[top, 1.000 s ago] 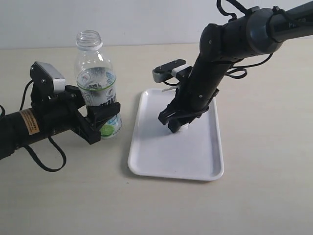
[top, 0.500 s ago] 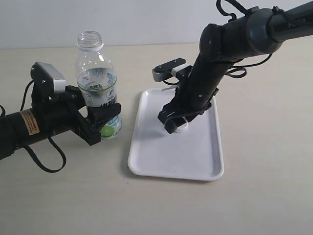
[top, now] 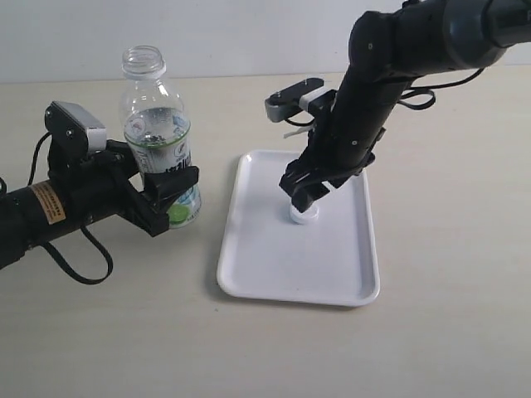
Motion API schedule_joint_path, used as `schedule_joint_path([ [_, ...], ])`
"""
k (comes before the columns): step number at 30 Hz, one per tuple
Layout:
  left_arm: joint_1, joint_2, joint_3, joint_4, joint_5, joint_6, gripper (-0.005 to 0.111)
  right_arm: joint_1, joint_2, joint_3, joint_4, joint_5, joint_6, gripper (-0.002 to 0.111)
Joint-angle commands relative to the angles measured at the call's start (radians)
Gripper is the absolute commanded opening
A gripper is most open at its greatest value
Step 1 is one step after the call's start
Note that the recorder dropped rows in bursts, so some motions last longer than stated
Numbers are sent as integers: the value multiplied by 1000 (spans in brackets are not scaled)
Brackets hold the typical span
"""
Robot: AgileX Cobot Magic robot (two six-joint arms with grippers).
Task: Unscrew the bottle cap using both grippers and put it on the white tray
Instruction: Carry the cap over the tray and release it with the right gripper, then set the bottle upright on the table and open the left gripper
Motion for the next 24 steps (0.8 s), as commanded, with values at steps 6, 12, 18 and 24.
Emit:
schedule_joint_path([
  [6,-1,53,-26,-29,-52,-2,0,-7,-119,3,-4,119,15,68],
  [12,-1,98,-52,-27,-52,1,0,-7,-149,3,-17,145,14,68],
  [18,-1,119,-82,45,-52,-2,0,-7,-153,6,-15,153,14,68],
  [24,-1,119,-84,44,-52,-2,22,-7,-153,6,-15,153,14,68],
])
